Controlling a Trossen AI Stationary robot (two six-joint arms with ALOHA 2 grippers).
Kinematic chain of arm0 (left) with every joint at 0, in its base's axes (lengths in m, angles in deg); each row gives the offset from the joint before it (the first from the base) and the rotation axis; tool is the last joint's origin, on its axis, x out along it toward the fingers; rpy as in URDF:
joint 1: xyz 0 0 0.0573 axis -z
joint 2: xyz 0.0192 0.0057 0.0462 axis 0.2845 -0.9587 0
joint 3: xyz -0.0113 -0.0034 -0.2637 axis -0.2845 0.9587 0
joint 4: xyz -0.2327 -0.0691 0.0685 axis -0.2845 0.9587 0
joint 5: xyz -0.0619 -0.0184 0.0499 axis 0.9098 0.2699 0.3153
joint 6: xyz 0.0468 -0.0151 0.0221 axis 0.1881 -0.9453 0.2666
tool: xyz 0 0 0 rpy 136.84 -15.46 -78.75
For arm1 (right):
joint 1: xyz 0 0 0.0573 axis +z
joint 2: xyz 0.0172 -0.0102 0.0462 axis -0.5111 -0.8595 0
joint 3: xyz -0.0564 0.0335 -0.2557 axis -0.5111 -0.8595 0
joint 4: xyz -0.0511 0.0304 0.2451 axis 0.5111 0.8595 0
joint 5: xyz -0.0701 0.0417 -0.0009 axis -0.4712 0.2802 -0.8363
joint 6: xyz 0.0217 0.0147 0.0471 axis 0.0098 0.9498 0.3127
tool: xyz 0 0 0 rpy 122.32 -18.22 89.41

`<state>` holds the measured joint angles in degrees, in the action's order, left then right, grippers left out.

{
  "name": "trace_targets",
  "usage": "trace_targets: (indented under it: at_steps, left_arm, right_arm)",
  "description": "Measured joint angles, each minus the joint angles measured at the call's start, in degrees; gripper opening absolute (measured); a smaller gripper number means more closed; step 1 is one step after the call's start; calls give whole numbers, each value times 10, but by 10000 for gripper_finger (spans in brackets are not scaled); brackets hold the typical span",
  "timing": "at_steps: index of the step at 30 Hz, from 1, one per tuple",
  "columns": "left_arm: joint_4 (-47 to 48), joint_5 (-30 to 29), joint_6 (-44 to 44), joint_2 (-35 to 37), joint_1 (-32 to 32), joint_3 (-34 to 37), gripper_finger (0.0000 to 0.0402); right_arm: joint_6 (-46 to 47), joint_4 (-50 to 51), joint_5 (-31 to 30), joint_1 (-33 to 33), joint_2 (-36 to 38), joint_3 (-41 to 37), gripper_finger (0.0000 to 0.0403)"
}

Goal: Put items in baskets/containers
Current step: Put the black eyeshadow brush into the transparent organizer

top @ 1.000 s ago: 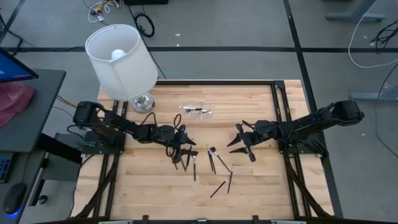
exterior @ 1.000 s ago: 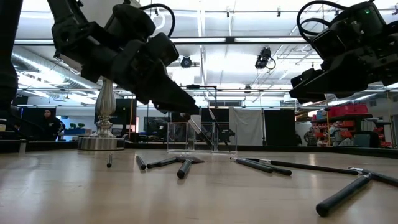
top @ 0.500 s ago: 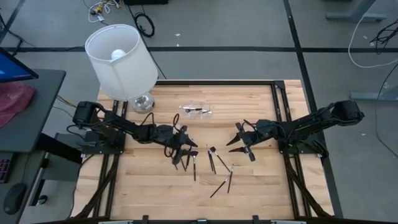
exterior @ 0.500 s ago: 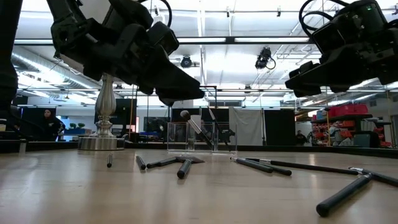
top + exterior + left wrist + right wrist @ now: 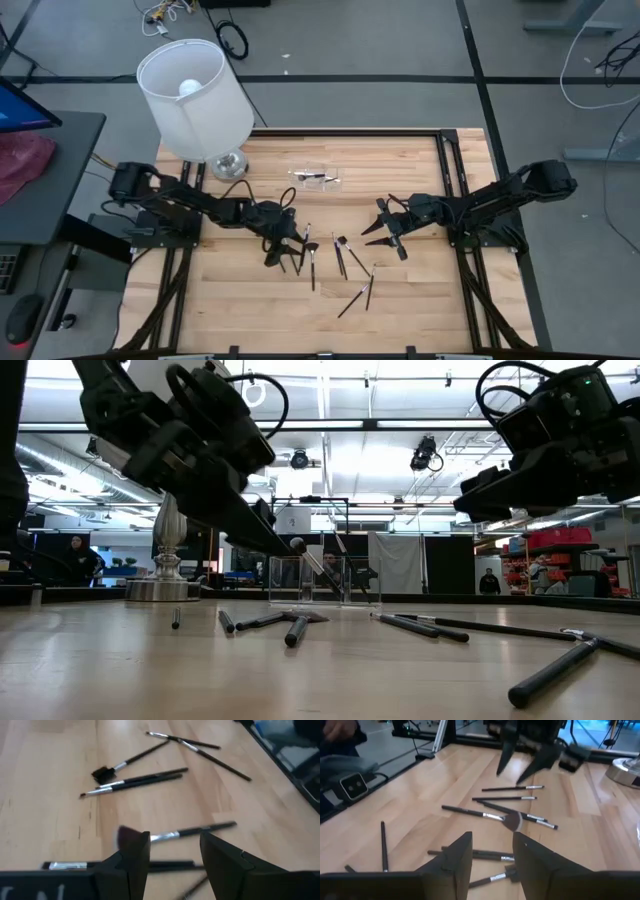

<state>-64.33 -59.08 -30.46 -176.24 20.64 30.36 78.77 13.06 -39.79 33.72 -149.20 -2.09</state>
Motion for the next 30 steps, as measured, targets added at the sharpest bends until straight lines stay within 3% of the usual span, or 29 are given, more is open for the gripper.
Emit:
trace_targets:
  at_steps: [6, 13, 20, 30]
  left_arm:
    - [186, -6, 74, 86, -27, 0, 177]
    - [241, 12, 165, 104, -56, 25, 176]
    - [94, 84, 204, 97, -66, 109, 176]
    - [-99, 68, 229, 97, -78, 232, 176]
  right_arm:
    - [-21, -16, 0, 0, -25, 0, 146]
    - [-55, -27, 0, 0, -29, 0, 146]
    - [-54, -70, 0, 0, -29, 0, 146]
    - [-38, -132, 0, -1, -29, 0, 146]
